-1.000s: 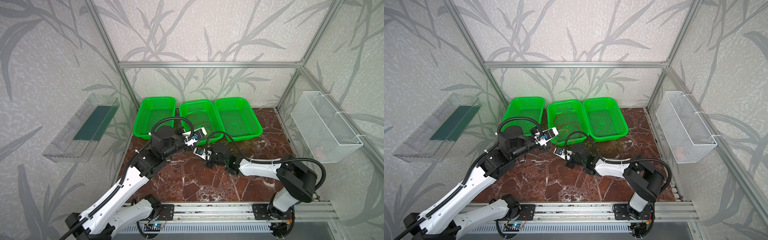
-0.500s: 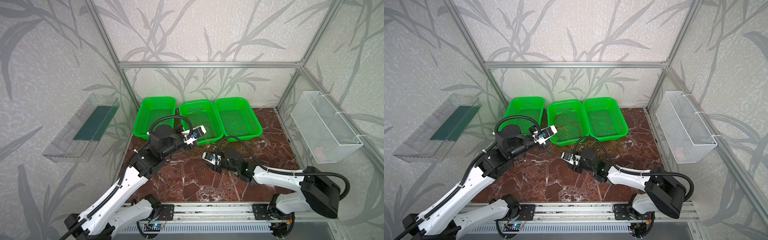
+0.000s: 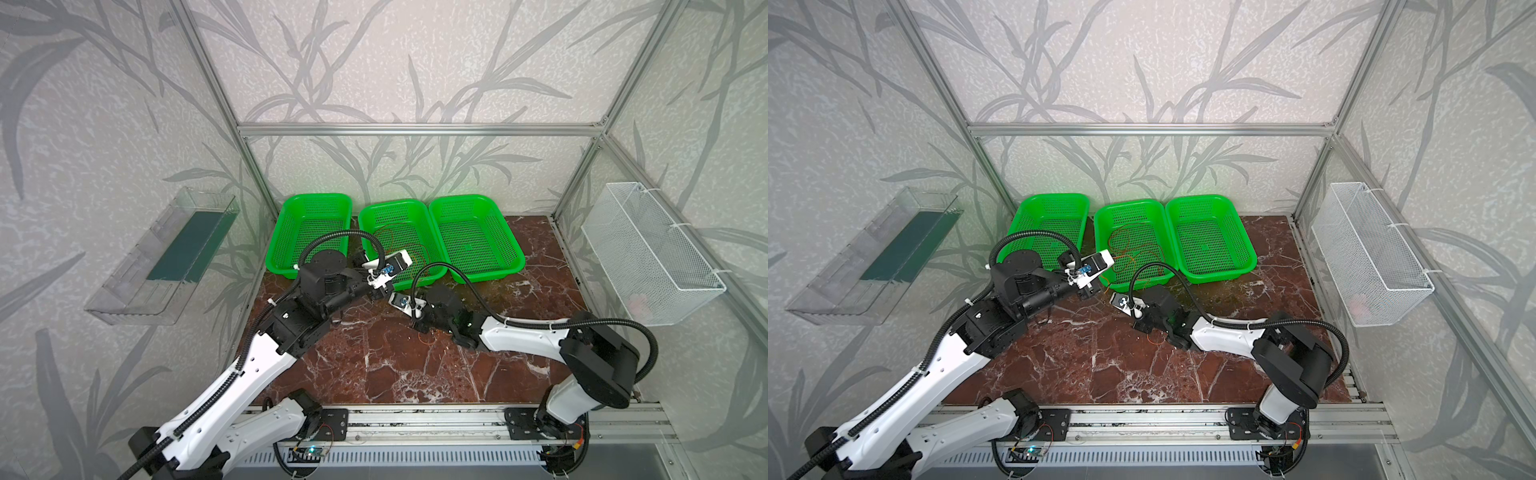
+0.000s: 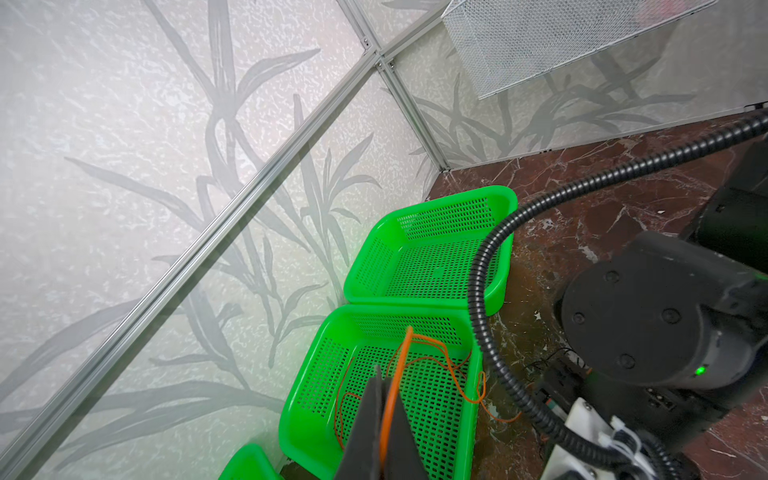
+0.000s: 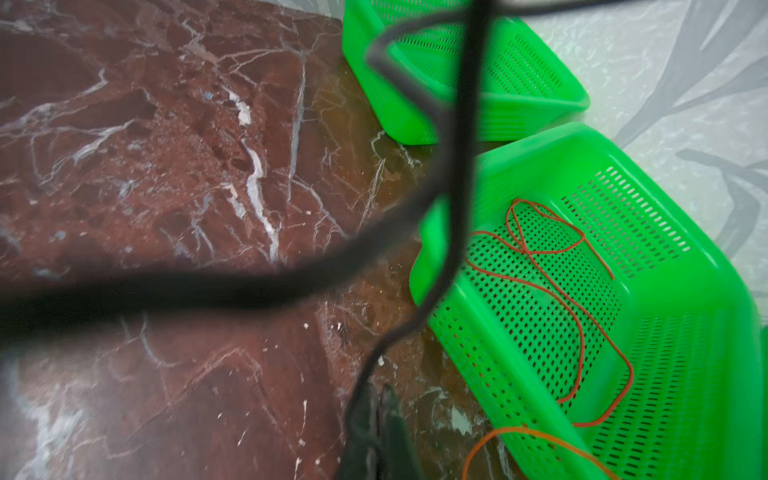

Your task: Untangle the cables

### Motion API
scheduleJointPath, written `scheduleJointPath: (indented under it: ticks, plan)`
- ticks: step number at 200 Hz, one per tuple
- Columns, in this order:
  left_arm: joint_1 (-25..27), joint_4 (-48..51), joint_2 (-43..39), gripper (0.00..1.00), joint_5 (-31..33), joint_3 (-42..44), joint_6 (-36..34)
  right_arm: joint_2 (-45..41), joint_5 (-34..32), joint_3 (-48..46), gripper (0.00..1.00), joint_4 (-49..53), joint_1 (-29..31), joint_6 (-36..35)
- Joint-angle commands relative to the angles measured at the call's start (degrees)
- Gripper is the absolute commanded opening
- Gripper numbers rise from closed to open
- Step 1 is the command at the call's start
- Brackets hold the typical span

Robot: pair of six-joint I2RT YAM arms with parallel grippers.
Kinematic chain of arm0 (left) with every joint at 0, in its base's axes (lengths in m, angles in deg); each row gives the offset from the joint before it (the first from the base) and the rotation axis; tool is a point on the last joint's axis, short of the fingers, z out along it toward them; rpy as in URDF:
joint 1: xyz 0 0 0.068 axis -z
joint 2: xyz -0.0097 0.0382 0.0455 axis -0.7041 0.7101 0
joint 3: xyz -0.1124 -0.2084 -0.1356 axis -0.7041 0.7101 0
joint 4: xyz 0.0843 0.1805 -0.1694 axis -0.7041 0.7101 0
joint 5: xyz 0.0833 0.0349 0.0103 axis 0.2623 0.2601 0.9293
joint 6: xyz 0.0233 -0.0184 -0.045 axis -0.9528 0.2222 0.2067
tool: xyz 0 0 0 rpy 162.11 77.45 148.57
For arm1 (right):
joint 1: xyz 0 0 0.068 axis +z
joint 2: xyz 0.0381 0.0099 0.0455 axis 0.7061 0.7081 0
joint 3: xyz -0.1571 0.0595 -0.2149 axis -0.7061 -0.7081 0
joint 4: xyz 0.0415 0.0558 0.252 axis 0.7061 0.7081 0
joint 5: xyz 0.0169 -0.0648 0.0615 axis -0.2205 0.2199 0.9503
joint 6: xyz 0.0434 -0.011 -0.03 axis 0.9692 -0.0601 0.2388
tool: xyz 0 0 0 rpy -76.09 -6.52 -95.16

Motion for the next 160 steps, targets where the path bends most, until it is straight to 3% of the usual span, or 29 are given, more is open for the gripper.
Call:
scheduleJointPath:
  ticks: [1, 29, 88, 94, 107, 128, 131, 139, 143, 160]
  plan:
    - [-0.39, -2.11, -1.38, 0.00, 3.94, -1.88, -1.38, -3.61, 1.35, -1.41, 0.00, 10.36, -2.25, -1.62]
    - [-2.45, -2.03, -2.58, 0.00, 4.53, -3.27, -0.96, -5.75, -2.63, -1.12, 0.00, 20.31, -3.61, -4.81]
    - [-5.06, 0.99, -3.67, 0.00, 3.23, -5.67, -0.76, -9.54, -11.33, -3.16, 0.00, 27.59, -4.78, -11.11]
    - [-5.04, 1.26, -3.95, 0.00, 2.82, -5.39, -0.53, -10.40, -11.75, -3.73, 0.06, 27.41, -5.08, -11.21]
    - [-5.05, 1.37, -4.59, 0.00, 2.21, -4.43, 0.37, -12.82, -10.63, -4.27, 0.32, 28.42, -5.83, -10.75]
    - [-5.04, 1.27, -5.40, 0.00, 1.26, -2.88, 1.51, -20.60, -6.67, -7.06, 0.49, 24.30, -5.89, -9.88]
    - [-5.06, 1.18, -5.45, 0.00, 1.09, -2.75, 1.69, -21.98, -5.92, -7.76, 0.54, 22.88, -5.93, -9.81]
    - [-5.06, 0.96, -5.50, 0.00, 0.65, -2.54, 2.11, -24.98, -3.40, -9.64, 0.81, 19.34, -6.37, -8.81]
    - [-5.04, 0.89, -5.42, 0.00, 0.41, -2.54, 2.35, -26.18, -1.98, -10.51, 0.88, 17.68, -6.91, -7.63]
    - [-4.96, 0.67, -5.00, 0.00, -1.05, -2.96, 3.35, -27.94, 4.33, -11.17, 0.90, 14.41, -10.03, -2.45]
